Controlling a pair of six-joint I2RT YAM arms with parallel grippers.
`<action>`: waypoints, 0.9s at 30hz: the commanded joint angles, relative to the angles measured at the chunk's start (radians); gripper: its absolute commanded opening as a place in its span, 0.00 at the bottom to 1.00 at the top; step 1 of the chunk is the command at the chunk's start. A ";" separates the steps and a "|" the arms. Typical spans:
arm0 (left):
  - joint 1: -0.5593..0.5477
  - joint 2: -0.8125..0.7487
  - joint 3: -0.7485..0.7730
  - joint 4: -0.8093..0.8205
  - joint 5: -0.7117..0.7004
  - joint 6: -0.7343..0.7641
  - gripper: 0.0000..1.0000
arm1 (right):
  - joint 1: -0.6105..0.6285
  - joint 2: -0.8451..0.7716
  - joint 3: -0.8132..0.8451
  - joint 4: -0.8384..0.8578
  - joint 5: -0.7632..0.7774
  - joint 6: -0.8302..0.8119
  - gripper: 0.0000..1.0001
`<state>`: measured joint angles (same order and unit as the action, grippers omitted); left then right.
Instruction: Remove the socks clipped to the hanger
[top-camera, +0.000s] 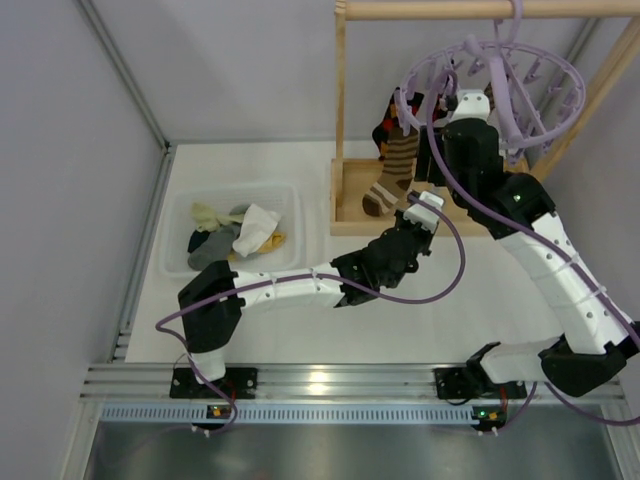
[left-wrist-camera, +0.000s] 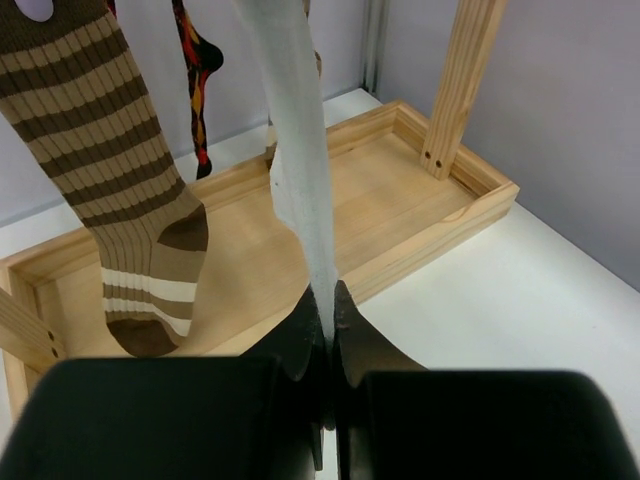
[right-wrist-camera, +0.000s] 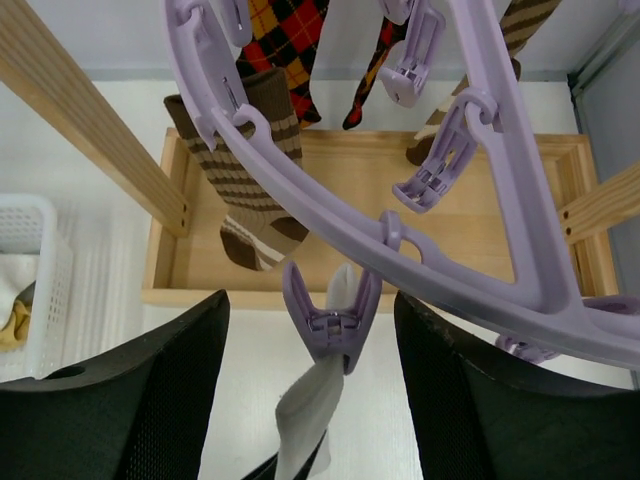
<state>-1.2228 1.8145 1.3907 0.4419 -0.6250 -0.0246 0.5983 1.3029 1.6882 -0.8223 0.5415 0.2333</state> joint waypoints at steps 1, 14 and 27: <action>-0.009 -0.040 -0.002 0.037 0.031 -0.014 0.00 | -0.028 -0.004 -0.018 0.118 0.040 0.031 0.64; -0.014 -0.035 -0.010 0.037 0.036 -0.014 0.00 | -0.072 -0.027 -0.094 0.261 0.075 0.026 0.48; -0.012 -0.056 -0.050 0.037 0.021 -0.037 0.00 | -0.080 -0.056 -0.136 0.291 0.051 0.014 0.03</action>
<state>-1.2289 1.8141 1.3705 0.4419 -0.5995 -0.0319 0.5381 1.2758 1.5558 -0.6044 0.5919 0.2546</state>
